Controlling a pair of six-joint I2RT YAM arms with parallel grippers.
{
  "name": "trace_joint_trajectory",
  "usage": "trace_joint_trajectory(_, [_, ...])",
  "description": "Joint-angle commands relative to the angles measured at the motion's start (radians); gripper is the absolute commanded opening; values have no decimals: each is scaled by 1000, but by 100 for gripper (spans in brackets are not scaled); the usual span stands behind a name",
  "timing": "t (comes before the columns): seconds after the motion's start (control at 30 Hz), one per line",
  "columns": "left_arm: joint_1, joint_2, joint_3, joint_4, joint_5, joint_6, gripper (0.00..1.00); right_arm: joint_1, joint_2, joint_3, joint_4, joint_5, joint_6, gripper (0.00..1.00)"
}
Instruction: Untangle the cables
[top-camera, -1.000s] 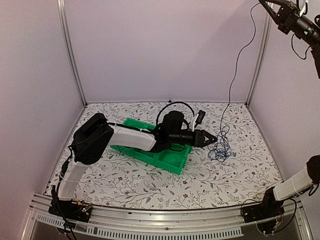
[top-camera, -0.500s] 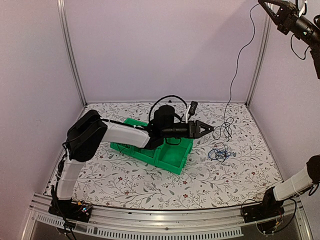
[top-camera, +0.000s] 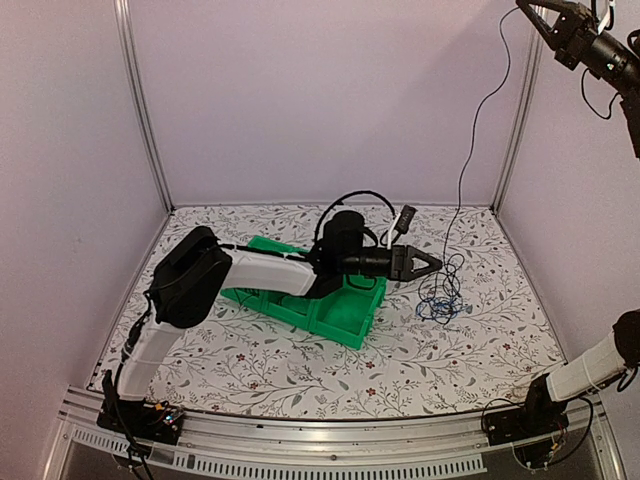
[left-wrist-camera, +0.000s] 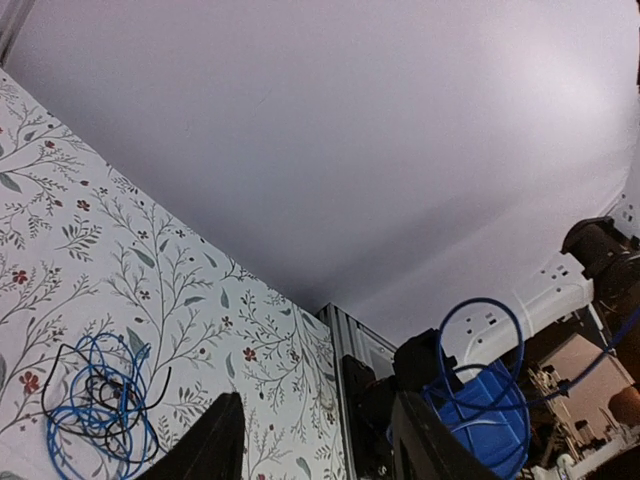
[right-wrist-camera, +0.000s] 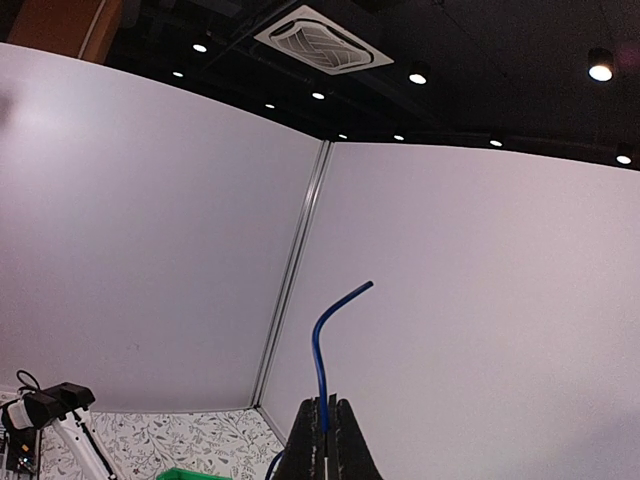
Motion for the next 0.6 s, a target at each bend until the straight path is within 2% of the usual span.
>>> trace_joint_trajectory(0.0, [-24,-37,-89,72,67,17,53,-6,2,-5,12,4,5,0])
trace_joint_trajectory(0.23, [-10,-126,-221,116,-9,6,54,-6,3,-13,16,-3,8,0])
trace_joint_trajectory(0.57, [2,-103,-204,204,12,-54,55,-5,3,-13,21,-5,17,0])
